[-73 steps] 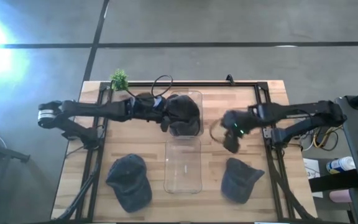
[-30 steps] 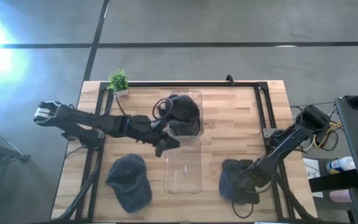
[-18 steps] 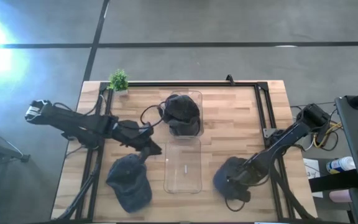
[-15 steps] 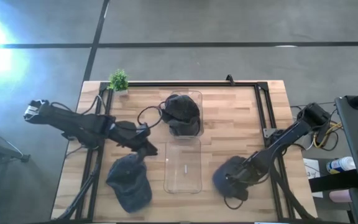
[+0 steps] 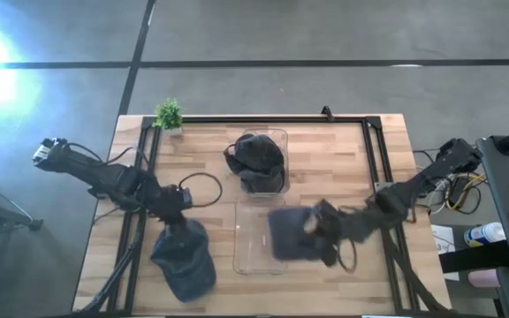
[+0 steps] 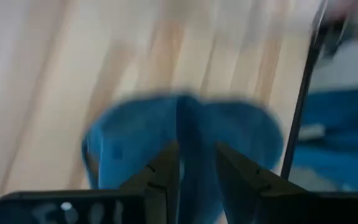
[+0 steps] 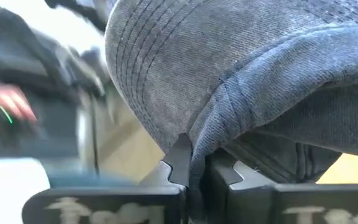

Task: Pick & Place hat
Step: Put the right blue cap into the bottom transparent bin

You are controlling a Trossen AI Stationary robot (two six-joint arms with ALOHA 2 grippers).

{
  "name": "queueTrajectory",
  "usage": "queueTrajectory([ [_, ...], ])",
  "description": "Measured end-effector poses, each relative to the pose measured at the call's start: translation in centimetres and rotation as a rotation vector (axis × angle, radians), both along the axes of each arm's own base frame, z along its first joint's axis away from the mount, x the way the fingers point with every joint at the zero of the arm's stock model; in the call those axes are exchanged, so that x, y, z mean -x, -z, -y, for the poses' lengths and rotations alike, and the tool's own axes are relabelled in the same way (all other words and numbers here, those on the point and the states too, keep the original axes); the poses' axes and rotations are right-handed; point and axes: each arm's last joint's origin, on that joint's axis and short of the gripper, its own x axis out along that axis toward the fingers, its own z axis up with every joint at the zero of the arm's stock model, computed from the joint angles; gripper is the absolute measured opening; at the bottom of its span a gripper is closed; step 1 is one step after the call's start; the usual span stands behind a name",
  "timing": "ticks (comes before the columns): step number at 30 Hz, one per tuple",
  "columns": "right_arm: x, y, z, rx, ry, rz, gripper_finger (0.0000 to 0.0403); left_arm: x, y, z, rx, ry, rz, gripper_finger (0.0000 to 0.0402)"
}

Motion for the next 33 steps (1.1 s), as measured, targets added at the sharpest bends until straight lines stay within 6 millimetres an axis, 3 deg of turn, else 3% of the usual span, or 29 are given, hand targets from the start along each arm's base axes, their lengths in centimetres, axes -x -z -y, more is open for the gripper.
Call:
queueTrajectory([
  [3,-3.1,-0.7,1.6,0.025,0.058,0.187,0.0012,0.8,0.5,0.4,0.003,0.047,-0.096,0.0091],
  [6,-6.3,0.5,2.8,-0.012,0.041,0.280,0.0012,1.1,0.7,0.6,-0.005,0.057,-0.133,0.0091],
  [9,-8.6,2.8,3.0,-0.056,0.037,0.284,0.0012,1.3,0.8,0.9,0.004,0.047,-0.146,0.0091],
  [17,-11.9,9.2,1.2,-0.145,0.071,0.170,0.0012,2.4,3.3,2.3,0.008,0.052,-0.235,0.0091],
  [25,-13.1,13.9,0.4,-0.211,0.137,0.010,0.0013,2.5,6.0,3.3,0.068,0.042,-0.231,0.0091],
  [29,-12.8,14.4,0.3,-0.241,0.164,-0.046,0.0030,2.1,6.9,3.6,0.108,0.036,-0.179,0.0091],
  [33,-12.1,14.2,0.5,-0.218,0.168,-0.120,0.0085,1.9,8.3,3.7,0.135,0.031,-0.148,0.0091],
])
